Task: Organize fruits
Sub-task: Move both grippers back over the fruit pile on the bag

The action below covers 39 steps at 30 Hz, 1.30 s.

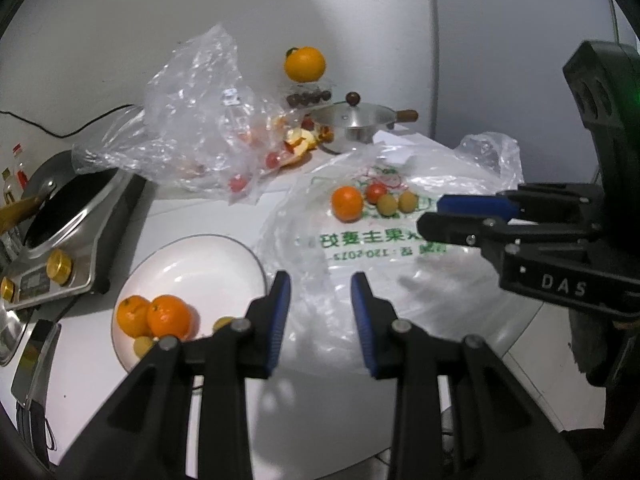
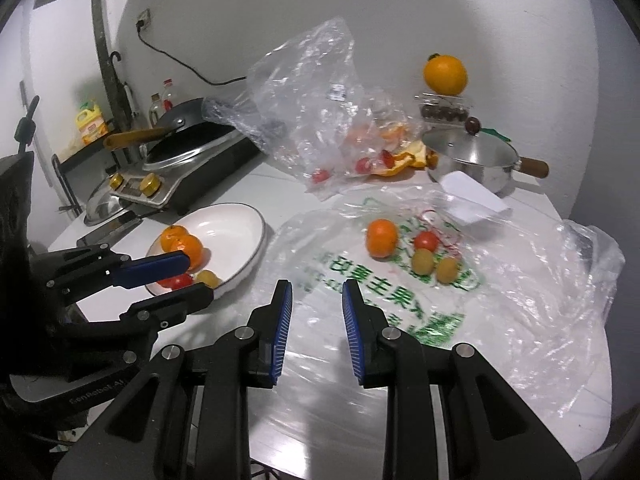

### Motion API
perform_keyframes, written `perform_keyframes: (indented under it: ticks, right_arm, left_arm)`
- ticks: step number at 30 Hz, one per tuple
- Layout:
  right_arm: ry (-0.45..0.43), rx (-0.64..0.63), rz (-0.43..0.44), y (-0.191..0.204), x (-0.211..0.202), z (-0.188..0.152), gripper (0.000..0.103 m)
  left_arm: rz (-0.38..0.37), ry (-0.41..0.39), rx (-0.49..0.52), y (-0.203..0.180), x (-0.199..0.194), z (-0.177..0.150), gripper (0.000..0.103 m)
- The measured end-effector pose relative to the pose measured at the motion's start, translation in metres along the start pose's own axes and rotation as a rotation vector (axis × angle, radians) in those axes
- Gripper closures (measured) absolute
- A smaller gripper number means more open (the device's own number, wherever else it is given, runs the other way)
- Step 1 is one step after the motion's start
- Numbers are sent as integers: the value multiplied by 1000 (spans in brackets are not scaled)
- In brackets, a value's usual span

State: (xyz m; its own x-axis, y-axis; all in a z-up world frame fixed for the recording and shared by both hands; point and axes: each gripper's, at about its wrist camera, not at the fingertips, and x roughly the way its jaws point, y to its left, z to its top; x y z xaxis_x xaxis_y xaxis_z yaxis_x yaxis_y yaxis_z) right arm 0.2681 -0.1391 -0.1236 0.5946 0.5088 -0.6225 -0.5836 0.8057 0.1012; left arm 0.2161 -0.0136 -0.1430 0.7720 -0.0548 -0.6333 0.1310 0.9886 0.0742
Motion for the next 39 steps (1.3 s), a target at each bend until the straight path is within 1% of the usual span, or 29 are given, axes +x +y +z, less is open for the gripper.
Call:
perform_keyframes:
  ticks: [13, 15, 17, 18, 19, 20, 39]
  right_arm:
    - [-3, 47, -26, -40, -2, -3, 75]
    - [-2, 54, -27, -46, 0, -2, 75]
    - [1, 60, -30, -52, 2, -2, 75]
    - [3, 64, -30, -56, 4, -1, 75]
    - [4, 67, -31, -58, 5, -1, 75]
    - [7, 69, -32, -62, 7, -1, 75]
    - [50, 102, -35, -105, 47, 9, 75]
  left_arm:
    - [-8, 22, 26, -20, 23, 16, 70]
    - [-6, 28, 29, -22, 28, 19, 68]
    - [-8, 32, 26, -23, 34, 22, 59]
    - [-9, 33, 22, -23, 37, 23, 57]
    - [-10, 34, 20, -23, 39, 25, 52]
    - [-11, 33, 17, -24, 41, 26, 51]
    - [-36, 69, 27, -29, 97, 55, 51]
